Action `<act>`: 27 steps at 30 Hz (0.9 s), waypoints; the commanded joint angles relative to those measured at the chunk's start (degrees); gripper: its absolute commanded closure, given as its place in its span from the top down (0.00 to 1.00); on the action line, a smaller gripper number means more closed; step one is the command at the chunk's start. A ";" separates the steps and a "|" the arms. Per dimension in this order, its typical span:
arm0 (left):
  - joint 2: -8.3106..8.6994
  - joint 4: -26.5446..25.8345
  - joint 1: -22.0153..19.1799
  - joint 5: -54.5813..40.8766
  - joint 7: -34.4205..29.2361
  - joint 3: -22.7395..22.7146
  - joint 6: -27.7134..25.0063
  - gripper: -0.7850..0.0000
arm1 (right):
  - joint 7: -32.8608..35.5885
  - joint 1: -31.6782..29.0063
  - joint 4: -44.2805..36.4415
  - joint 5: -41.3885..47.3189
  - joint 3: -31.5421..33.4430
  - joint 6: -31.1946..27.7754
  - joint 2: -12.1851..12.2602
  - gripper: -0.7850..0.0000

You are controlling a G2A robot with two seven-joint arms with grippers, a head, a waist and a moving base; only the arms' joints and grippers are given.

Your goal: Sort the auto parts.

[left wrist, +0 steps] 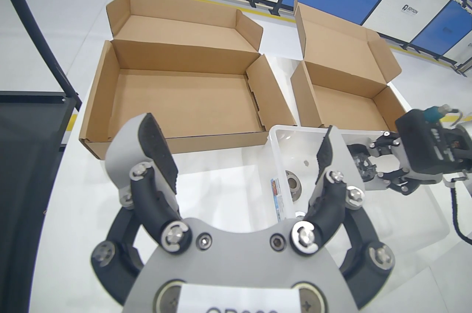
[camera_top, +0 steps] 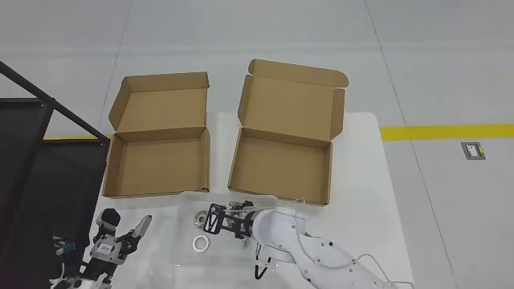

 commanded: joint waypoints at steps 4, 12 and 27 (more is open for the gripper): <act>0.00 0.00 0.00 0.00 0.00 0.00 0.00 1.00 | -2.55 -8.37 -18.12 -4.75 8.59 -3.19 3.75 0.00; 0.00 0.00 0.00 0.00 0.00 0.00 0.00 1.00 | -2.47 -12.56 -24.76 -6.18 13.20 -3.74 5.16 0.00; 0.00 0.00 0.00 0.00 0.00 0.00 0.00 1.00 | -13.34 -6.84 -13.57 2.24 18.12 4.18 3.79 0.00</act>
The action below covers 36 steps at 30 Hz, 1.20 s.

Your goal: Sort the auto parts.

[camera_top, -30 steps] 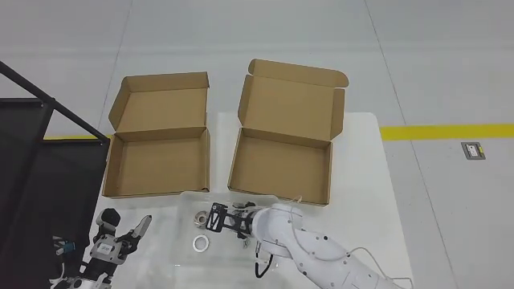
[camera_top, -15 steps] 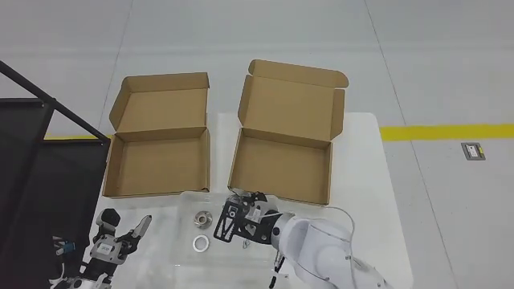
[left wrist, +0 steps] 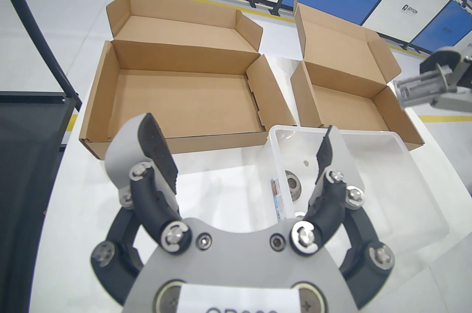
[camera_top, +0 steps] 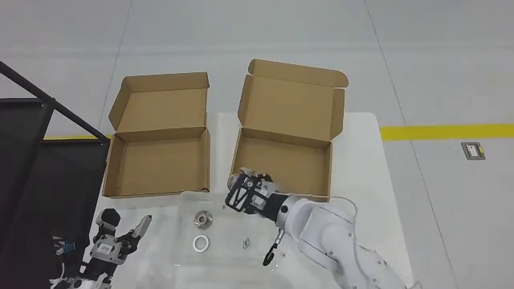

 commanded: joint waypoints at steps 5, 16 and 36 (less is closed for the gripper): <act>0.00 0.00 0.00 0.00 0.00 0.00 0.00 1.00 | -3.75 9.83 16.22 8.14 0.48 0.04 -1.82 0.00; 0.00 0.00 0.00 0.00 0.00 0.00 0.00 1.00 | -1.73 23.17 42.81 15.60 -6.22 -2.46 -6.38 0.00; 0.00 0.00 0.00 0.00 0.00 0.00 0.00 1.00 | -3.79 31.15 63.15 17.28 -13.16 3.06 -13.58 1.00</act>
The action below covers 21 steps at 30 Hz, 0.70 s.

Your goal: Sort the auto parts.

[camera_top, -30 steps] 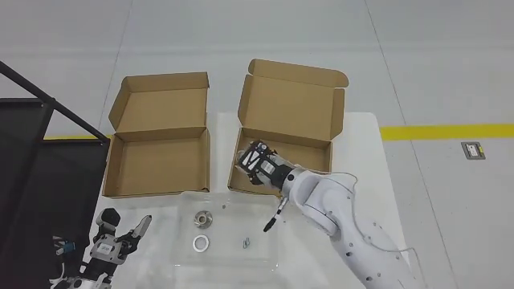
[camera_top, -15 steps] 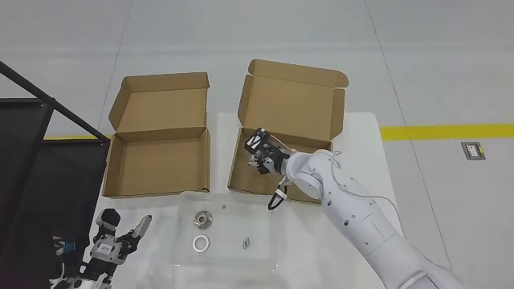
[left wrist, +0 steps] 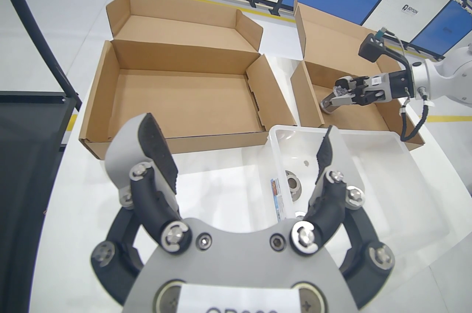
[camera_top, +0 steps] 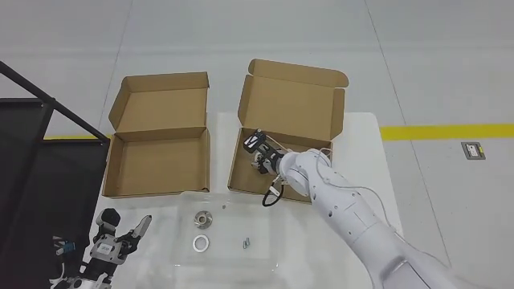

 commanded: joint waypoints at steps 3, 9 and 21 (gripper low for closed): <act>0.00 0.00 0.00 0.00 0.00 0.00 0.00 1.00 | -1.09 0.37 0.90 -0.20 0.06 -0.70 -0.41 1.00; 0.00 0.00 0.00 0.00 0.00 0.00 0.00 1.00 | -5.45 -0.72 -1.98 -2.24 1.20 -1.23 0.25 1.00; 0.00 0.00 0.00 0.00 0.00 0.00 0.00 1.00 | -9.86 -18.11 -35.32 -14.62 11.19 -12.07 8.30 1.00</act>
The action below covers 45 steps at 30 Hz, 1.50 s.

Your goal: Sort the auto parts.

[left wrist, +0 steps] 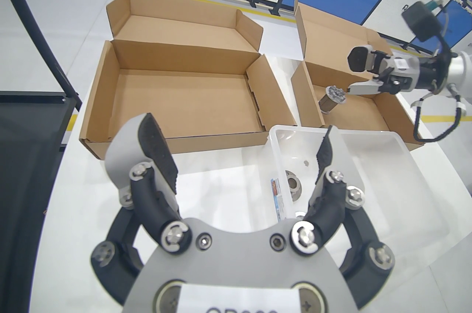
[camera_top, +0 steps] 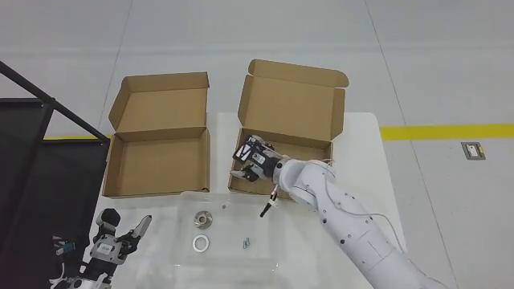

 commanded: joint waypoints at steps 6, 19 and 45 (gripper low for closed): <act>0.00 0.00 0.00 0.00 0.00 0.00 0.00 1.00 | 5.20 -13.51 -23.84 -7.08 4.40 -14.00 4.16 1.00; 0.00 0.00 0.00 0.00 0.00 0.00 0.00 1.00 | 8.22 -18.25 -30.97 -9.77 4.00 -20.96 5.39 1.00; 0.00 0.00 0.00 0.00 0.00 0.00 0.00 1.00 | 34.16 -19.04 -30.35 -15.81 -5.51 -15.49 3.66 0.48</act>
